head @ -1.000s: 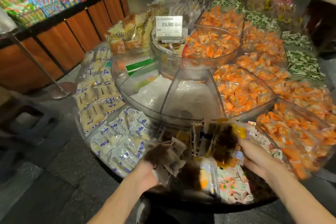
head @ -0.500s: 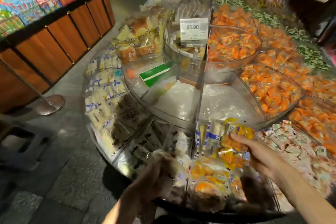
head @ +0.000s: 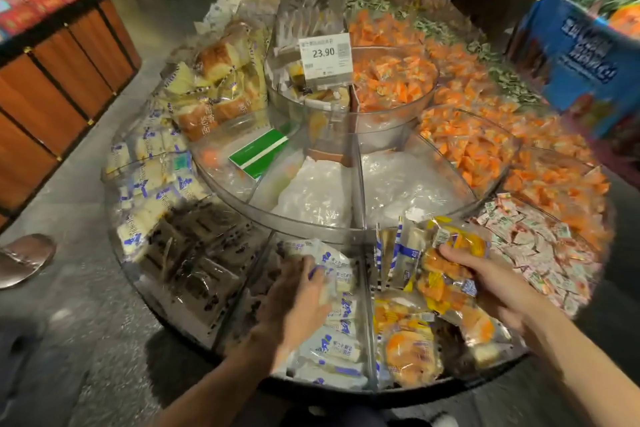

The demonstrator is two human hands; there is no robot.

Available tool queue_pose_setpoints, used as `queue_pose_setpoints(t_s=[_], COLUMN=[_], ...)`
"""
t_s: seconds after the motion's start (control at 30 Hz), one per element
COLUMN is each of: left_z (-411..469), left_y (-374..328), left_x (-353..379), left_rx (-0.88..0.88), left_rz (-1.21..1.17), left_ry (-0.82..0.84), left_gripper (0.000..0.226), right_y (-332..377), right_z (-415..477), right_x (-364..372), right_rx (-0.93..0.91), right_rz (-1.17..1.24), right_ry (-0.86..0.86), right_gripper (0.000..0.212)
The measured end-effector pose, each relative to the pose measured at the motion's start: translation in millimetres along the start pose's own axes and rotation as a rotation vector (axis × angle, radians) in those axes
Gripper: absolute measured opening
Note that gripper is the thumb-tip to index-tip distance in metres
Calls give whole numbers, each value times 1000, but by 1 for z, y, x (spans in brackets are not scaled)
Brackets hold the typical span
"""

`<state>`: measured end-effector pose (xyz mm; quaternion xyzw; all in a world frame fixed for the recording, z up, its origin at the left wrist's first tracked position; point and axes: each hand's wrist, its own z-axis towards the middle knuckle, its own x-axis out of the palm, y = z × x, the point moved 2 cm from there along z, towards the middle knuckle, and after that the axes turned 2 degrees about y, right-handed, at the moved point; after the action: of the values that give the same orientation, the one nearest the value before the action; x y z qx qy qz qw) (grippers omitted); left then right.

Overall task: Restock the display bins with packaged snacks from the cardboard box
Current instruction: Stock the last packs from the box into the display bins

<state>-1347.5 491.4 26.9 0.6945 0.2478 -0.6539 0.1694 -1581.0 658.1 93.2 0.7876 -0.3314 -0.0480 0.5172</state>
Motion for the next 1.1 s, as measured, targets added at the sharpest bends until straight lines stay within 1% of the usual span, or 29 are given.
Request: queue_pose_setpoints(t_s=[0.03,0.1,0.17,0.2,0.23,0.33,0.4,0.47,0.5,0.57,0.6,0.67,0.7,0.73,0.8,0.83,0.87,0.9,0.97,1.03,1.07,1.1], left_z=[4,11,18,20,19,15,12,10,9,8,8,6,4,4,1,0,0,2,3,4,5,5], left_y=[-14,-29,-27,-24,-21,-10,-5,-4,-6,-9,-10,-12,-13,-11,-7,-3,0,4,9,12,14,15], left_x=[4,11,25,32,36,43,46,49,49,49,48,50,50,53,50,47,40,33,14,0,-2,-4], left_rx=[46,54,29,35,50,154,218,263,266,246,243,247,249,259,193,145,96,15,-128,-255,-303,-335], left_rz=[91,124,111,92,78,54,94,181,215,251,258,226,143,31,-363,-544,-683,-790,-1033,-1298,-1365,-1372], left_ry=[110,279,352,374,381,277,270,326,342,322,296,235,190,110,-14,-56,-127,-162,-174,-147,-124,-99], left_gripper=[60,74,90,93,91,76,72,76,83,95,93,76,70,66,46,39,41,44,43,29,27,28], right_y=[0,0,-4,-6,-8,-13,-16,-19,-20,-20,-21,-22,-23,-22,-22,-22,-22,-22,-22,-20,-19,-18], right_z=[-3,-10,-16,-20,-23,-30,-33,-33,-34,-35,-36,-37,-37,-38,-38,-38,-37,-37,-36,-35,-35,-35], right_x=[-1,-3,-7,-8,-9,-13,-13,-11,-10,-7,-5,-4,-4,-3,-5,-4,-4,-3,-1,3,6,8], right_rx=[-10,-21,-25,-23,-23,-16,-16,1,2,16,26,30,27,19,12,12,14,13,-5,-4,1,11], right_rz=[-3,-14,-33,-49,-57,-72,-81,-84,-80,-89,-91,-78,-76,-81,-57,-33,-23,-14,9,-2,9,18], right_ry=[-9,-22,-24,-26,-33,-58,-50,-41,-33,-23,-30,-29,-25,-26,-45,-43,-51,-58,-63,-52,-40,-38], right_gripper=[33,35,43,48,51,55,66,75,75,76,80,83,79,71,56,54,53,52,47,44,40,33])
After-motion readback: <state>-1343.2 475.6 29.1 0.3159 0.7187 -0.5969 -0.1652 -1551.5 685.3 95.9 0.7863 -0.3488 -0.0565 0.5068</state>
